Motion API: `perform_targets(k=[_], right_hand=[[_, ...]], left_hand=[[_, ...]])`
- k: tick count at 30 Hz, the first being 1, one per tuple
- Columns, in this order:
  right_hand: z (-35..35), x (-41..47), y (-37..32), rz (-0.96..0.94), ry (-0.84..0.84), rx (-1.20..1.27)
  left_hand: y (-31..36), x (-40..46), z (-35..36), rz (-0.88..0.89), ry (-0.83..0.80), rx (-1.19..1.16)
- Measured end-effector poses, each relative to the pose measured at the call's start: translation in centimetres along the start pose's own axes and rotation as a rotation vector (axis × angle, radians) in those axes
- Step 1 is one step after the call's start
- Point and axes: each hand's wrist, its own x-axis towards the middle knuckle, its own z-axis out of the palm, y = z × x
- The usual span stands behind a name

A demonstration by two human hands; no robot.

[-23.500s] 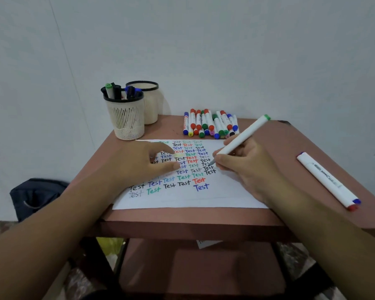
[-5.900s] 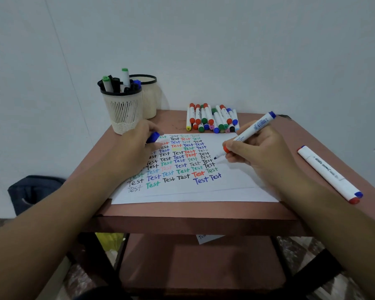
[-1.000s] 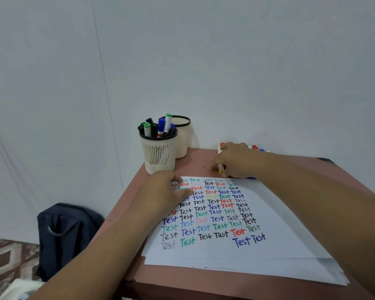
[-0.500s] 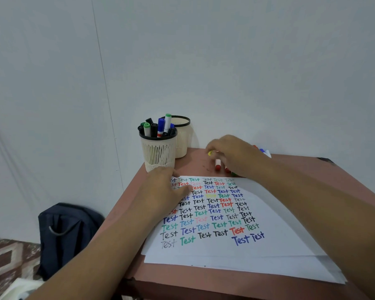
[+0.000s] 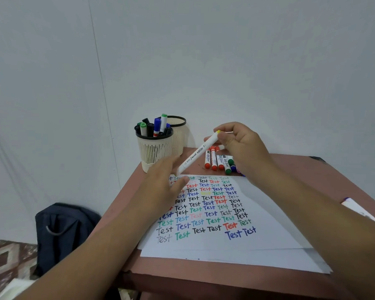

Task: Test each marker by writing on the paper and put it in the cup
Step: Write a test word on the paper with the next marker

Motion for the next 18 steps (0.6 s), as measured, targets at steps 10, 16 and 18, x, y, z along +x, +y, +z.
perform_targets(k=[10, 16, 18], right_hand=[[1.9, -2.5, -0.7, 0.163, 0.015, 0.406], [3.0, -3.7, -0.6, 0.228, -0.066, 0.533], [3.0, -4.0, -0.7, 0.219, -0.049, 0.499]], left_hand=[[1.0, -0.9, -0.6, 0.09, 0.055, -0.081], [1.6, -1.9, -1.7, 0.074, 0.055, -0.064], [1.7, -2.0, -2.0, 0.055, 0.038, -0.076]])
